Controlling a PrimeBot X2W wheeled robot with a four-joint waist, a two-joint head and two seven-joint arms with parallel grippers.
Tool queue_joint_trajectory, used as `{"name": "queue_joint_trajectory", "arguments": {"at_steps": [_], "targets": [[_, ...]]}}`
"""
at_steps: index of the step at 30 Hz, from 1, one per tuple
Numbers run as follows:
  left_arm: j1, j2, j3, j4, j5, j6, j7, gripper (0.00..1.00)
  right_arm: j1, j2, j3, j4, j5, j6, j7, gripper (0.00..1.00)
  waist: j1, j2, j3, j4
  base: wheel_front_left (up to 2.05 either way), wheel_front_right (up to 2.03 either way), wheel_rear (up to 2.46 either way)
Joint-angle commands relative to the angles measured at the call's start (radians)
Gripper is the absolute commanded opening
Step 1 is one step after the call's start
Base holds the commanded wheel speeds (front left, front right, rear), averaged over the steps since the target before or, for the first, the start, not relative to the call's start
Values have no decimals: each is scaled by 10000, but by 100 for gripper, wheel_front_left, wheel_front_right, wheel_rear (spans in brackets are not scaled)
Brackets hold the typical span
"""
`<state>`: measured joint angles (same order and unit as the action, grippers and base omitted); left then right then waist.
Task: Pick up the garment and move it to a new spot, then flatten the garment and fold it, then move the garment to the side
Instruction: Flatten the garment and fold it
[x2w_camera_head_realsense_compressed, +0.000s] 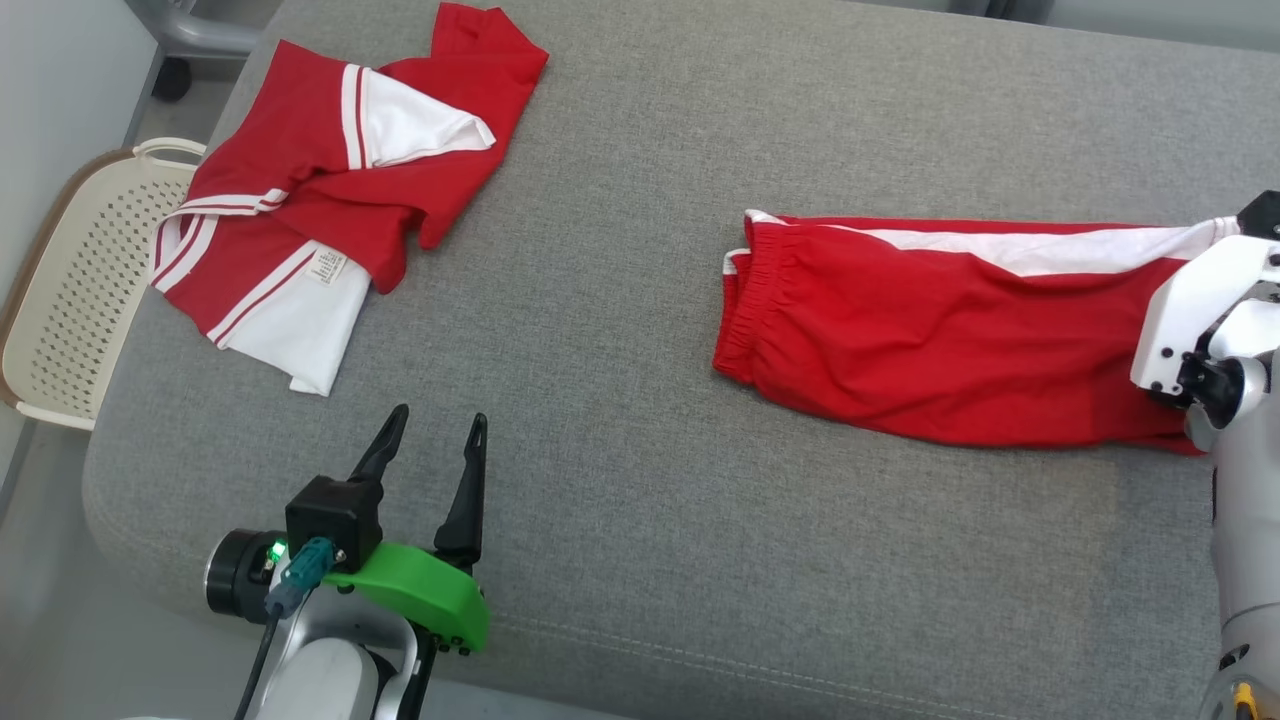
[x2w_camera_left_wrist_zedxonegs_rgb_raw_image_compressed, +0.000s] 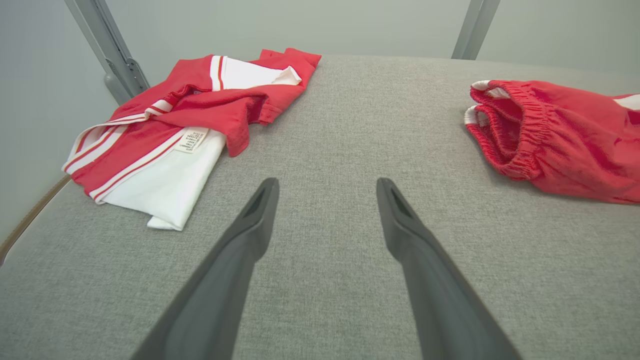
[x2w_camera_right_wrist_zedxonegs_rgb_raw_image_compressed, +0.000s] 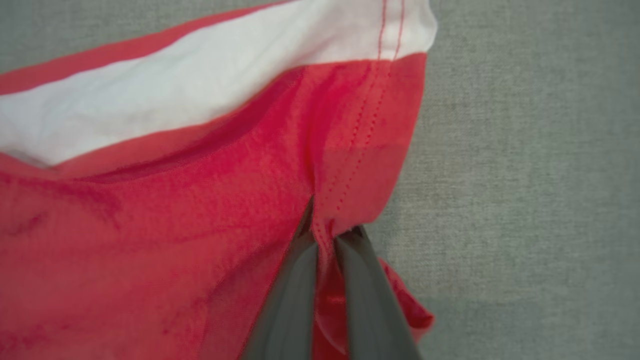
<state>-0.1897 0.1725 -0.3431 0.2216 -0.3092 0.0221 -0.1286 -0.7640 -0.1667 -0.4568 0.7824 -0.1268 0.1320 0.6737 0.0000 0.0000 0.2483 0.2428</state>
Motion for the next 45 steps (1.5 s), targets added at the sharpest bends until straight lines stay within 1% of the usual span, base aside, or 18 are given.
{"name": "queue_joint_trajectory", "arguments": {"at_steps": [1, 6, 9, 12, 15, 24, 29, 33, 35, 45], "targets": [[76, 69, 4, -6, -44, 72, 16, 100, 137, -229, -172, -134, -268, -24, 99, 0, 0, 0, -46, -60, 0, 0, 0], [18, 68, -66, 2, -34, 83, -8, 100, 127, -534, -358, -571, -775, -21, 317, 0, 0, 0, -134, -62, 0, 0, 0], [11, 60, -78, 31, -78, 115, -31, 100, -36, -498, -329, -796, -856, -21, 485, 0, 0, 0, -184, -65, 0, 0, 0], [32, 57, -87, 62, -90, 137, -41, 100, -121, -318, -97, -886, -812, -20, 710, 0, 0, 0, -249, -64, 0, 0, 0], [45, 24, -114, 129, -139, 141, -53, 100, -227, -28, 475, -1040, -538, -20, 1021, 0, 0, 0, -376, -24, 0, 0, 0], [181, 47, -228, 313, -264, 114, -69, 100, -169, 505, 2875, -1276, 812, -20, 1330, 0, 0, 0, -951, 353, 0, 0, 0], [306, 27, -319, 351, -305, 111, -58, 100, -187, 743, 3608, -1059, 1328, -20, 1317, 0, 0, 0, -1112, 631, 0, 0, 0], [340, -39, -430, 364, -335, 83, -24, 100, -344, 861, 3748, -607, 1397, -20, 1254, 0, 0, 0, -1139, 954, 0, 0, 0], [324, -75, -486, 364, -349, 77, -39, 100, -457, 937, 3661, -419, 1491, -18, 1097, 0, 0, 0, -1090, 1129, 0, 0, 0], [218, -248, -680, 535, -416, 56, -209, 100, -814, 1073, 3168, 732, 769, -18, 685, 0, 0, 0, -862, 1768, 0, 0, 0]]}}
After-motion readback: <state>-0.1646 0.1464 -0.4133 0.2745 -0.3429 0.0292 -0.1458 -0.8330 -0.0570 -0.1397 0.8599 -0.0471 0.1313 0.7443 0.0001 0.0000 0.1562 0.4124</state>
